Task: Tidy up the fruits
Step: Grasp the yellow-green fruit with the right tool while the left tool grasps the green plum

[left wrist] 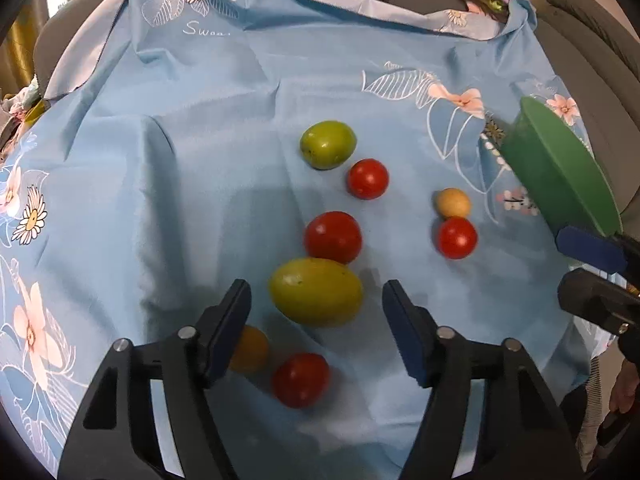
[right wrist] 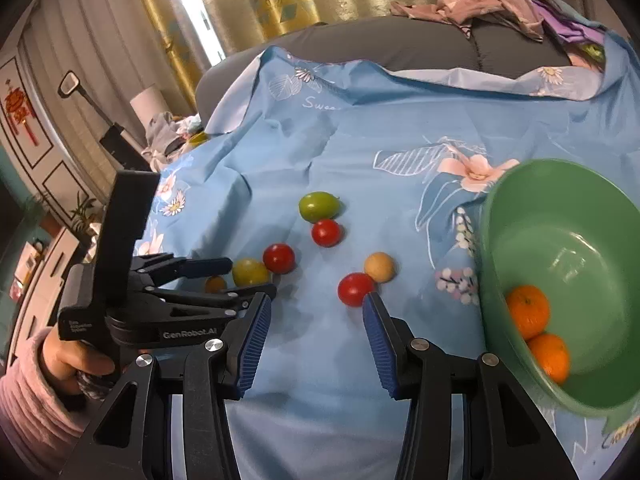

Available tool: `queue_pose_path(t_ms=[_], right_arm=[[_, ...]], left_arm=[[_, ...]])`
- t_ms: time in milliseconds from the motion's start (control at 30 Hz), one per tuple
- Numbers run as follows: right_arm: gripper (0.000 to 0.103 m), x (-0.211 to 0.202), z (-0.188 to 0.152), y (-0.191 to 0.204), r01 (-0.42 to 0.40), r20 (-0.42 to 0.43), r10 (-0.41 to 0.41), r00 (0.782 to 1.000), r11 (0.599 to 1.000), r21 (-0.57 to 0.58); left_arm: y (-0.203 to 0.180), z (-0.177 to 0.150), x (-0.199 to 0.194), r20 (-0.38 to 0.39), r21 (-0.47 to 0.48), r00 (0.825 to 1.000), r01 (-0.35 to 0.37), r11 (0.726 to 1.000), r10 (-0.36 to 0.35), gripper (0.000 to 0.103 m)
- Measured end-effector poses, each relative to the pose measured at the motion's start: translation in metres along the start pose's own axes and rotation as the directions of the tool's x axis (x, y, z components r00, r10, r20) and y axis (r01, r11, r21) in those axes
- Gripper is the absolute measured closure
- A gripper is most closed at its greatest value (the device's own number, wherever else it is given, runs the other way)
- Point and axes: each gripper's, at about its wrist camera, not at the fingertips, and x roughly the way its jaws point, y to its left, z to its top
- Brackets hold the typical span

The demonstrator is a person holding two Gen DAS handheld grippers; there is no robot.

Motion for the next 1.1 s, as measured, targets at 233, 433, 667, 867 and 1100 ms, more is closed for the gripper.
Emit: queue_pose_path(t_ms=[233,433,667,867,1100], right_arm=[[0.055,0.019,0.014,0.000,-0.021,-0.026,0.021,0.999,1.000,-0.007],[0.055,0.045,0.039,0.005,-0.030,-0.038,0.029,0.999,0.999,-0.033],[0.055,0.095,0.073,0.020,0.022,-0.070,-0.029,0.997,0.994,-0.104],[0.053,0.133,0.085,0.022,0.091,-0.128,-0.110,0.986,0.985,-0.145],[0.052,0.162,0.085,0.020,0.133,-0.194,-0.164,0.967,0.978,-0.161]], left_arm=[[0.009,0.000,0.003,0.002,-0.002,0.999,0.040,0.999,-0.040,0.056],[0.030,0.006,-0.016,0.076,-0.079,0.994,0.080,0.994,-0.074,0.056],[0.053,0.019,-0.031,0.146,-0.130,0.988,0.063,0.990,-0.044,0.056],[0.059,0.020,-0.031,0.144,-0.135,0.988,0.073,0.988,-0.054,0.056],[0.059,0.019,-0.030,0.140,-0.131,0.988,0.078,0.988,-0.060,0.056]])
